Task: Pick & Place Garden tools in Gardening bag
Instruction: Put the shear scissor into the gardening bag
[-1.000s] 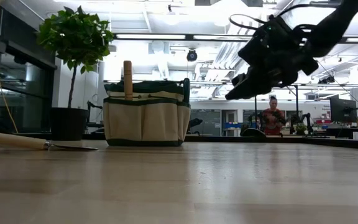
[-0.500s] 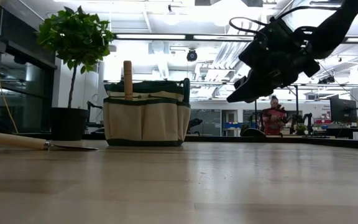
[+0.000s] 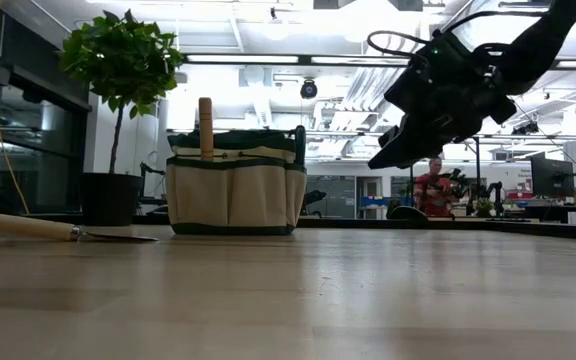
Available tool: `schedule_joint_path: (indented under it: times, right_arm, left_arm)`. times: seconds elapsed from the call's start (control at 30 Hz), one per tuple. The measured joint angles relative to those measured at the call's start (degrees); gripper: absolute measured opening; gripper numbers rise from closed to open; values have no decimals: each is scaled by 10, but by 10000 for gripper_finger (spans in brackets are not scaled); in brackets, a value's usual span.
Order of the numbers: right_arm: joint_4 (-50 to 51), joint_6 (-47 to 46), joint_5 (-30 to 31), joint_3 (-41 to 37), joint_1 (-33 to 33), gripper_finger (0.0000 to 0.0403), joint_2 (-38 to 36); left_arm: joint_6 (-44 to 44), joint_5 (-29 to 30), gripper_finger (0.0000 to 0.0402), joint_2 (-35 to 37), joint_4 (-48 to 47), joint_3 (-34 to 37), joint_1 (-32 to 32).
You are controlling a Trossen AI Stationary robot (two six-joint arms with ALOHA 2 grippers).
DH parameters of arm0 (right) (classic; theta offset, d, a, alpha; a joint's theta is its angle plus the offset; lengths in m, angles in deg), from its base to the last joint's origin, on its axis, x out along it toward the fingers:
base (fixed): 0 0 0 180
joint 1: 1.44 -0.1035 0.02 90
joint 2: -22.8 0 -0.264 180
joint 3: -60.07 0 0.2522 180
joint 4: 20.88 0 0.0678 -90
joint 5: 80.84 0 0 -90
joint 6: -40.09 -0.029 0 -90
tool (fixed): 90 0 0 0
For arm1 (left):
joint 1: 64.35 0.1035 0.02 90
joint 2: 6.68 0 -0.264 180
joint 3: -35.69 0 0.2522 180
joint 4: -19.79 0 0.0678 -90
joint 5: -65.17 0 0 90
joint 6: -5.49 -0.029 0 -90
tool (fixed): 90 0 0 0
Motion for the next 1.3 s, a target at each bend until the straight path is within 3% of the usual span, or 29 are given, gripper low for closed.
schedule_joint_path:
  times: [0.17,0.77,0.97,1.3]
  right_arm:
    - [11,0,0,0,0,3,0]
    - [13,0,0,0,0,3,0]
    - [13,0,0,0,0,3,0]
    - [13,0,0,0,0,3,0]
  left_arm:
    - [0,11,38,0,-1,0,1]
    - [60,107,38,-2,2,-14,-2]
    - [55,256,38,-6,-15,-48,3]
    - [49,452,37,-4,-20,-68,1]
